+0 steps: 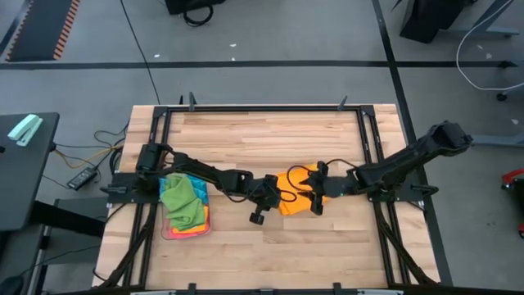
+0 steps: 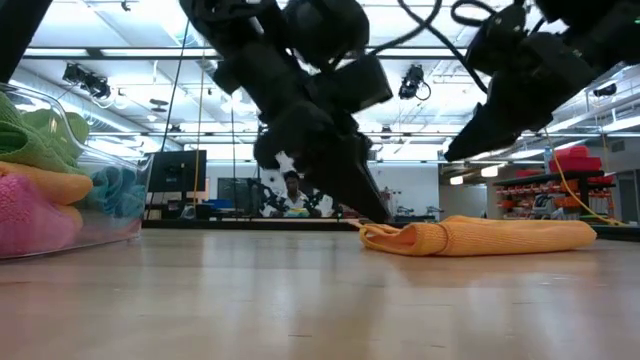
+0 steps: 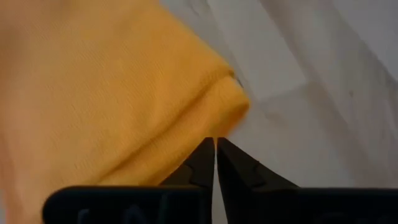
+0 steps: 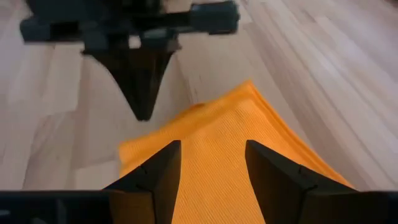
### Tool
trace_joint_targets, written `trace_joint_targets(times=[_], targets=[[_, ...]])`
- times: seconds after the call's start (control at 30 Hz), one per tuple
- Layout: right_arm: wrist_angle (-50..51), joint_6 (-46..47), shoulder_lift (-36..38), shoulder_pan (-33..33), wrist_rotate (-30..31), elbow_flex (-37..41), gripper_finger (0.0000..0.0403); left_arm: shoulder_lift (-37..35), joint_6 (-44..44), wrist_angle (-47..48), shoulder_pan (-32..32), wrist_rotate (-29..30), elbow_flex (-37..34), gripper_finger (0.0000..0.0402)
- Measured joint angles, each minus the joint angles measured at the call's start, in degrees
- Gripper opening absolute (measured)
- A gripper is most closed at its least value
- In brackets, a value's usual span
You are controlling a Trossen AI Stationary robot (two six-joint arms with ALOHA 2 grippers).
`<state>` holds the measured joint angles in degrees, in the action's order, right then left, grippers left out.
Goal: Fold microfiber towels
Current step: Fold the yellow microfiber cloth
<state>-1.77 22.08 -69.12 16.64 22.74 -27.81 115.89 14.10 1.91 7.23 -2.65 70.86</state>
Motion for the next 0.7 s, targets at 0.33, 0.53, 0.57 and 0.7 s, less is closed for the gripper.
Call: trace_joint_targets(times=[0.33, 0.53, 0.57, 0.7], targets=[[-2.4, 3.0, -5.2, 5.4, 6.4, 0.3, 0.0188, -1.2, 9.1, -0.7, 1.8, 5.0, 0.0, 0.0098], [-1.7, 4.5, -4.1, 7.8, 7.3, 0.3, 0.0188, -1.2, 25.8, 1.4, 2.8, 12.7, 0.0, 0.0193], [-1.4, 4.5, -3.8, 8.4, 8.1, 0.3, 0.0188, -1.2, 27.5, 1.2, 2.8, 12.7, 0.0, 0.0206], [-1.1, 3.7, -3.6, 9.8, 9.9, 0.3, 0.0188, 0.0, 33.1, 1.3, 2.0, 12.5, -0.1, 0.0239]])
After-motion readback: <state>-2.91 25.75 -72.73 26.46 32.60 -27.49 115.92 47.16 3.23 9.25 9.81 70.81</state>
